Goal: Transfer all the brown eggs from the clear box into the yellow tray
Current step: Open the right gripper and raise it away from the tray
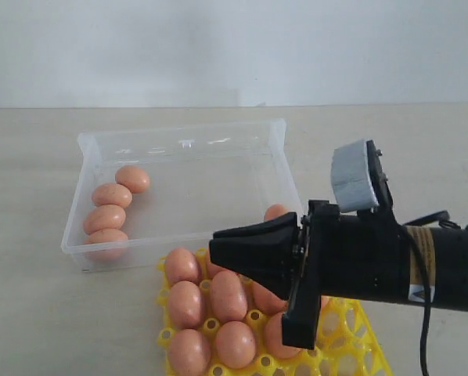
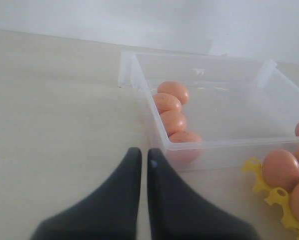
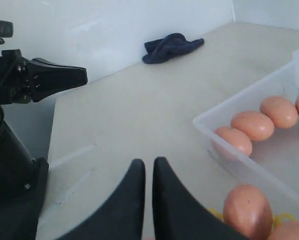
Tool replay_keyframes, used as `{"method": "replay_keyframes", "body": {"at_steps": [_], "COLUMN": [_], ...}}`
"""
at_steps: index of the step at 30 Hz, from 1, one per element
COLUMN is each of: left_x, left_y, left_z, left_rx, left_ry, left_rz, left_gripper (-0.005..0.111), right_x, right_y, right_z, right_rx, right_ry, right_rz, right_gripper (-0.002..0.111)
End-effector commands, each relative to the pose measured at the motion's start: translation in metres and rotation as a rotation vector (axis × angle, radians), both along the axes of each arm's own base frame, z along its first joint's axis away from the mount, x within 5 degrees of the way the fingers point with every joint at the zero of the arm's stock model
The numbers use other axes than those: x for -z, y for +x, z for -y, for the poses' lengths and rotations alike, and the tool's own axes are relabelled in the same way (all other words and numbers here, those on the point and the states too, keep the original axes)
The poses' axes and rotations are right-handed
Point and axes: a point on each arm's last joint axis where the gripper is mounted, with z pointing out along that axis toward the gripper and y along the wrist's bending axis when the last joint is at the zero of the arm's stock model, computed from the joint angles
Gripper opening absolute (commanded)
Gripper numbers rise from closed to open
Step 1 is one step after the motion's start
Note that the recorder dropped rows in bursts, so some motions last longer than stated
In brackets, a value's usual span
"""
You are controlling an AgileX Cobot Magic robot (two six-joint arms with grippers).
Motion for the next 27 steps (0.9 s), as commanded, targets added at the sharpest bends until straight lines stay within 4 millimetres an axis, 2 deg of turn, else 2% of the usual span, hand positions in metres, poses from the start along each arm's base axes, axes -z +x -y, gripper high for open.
{"method": "replay_keyframes", "body": {"at_steps": [1,3,7,11,15,18,20,23,25,27], "left_x": [0.001,0.001,0.001,0.001,0.001,0.001,0.001,0.001,0.001,0.001], "left_y": [0.001,0.001,0.001,0.001,0.001,0.001,0.001,0.001,0.001,0.001], "left_z": [0.0,0.0,0.0,0.0,0.0,0.0,0.0,0.0,0.0,0.0], "left_rx": [0.002,0.002,0.002,0.002,0.002,0.002,0.002,0.002,0.002,0.002], "left_ry": [0.008,0.008,0.008,0.008,0.008,0.008,0.008,0.008,0.008,0.008], "left_rz": [0.0,0.0,0.0,0.0,0.0,0.0,0.0,0.0,0.0,0.0], "left_gripper": [0.004,0.004,0.004,0.004,0.004,0.004,0.004,0.004,0.004,0.004], "right_x": [-0.031,-0.049,-0.079,-0.097,-0.108,-0.105,-0.098,-0.076,-0.063,-0.057], "right_y": [0.004,0.009,0.027,0.039,0.053,0.07,0.084,0.103,0.11,0.117], "right_z": [-0.019,-0.032,-0.054,-0.072,-0.095,-0.111,-0.12,-0.131,-0.137,-0.142], "right_rx": [-0.011,0.02,0.252,0.402,0.453,0.47,0.479,0.435,0.323,0.297], "right_ry": [-0.1,-0.166,-0.337,-0.468,-0.484,-0.522,-0.613,-0.913,-1.137,-1.232], "right_rz": [0.128,0.164,0.056,0.065,0.053,0.036,0.04,-0.013,-0.056,-0.103], "right_gripper": [0.0,0.0,0.0,0.0,0.0,0.0,0.0,0.0,0.0,0.0]}}
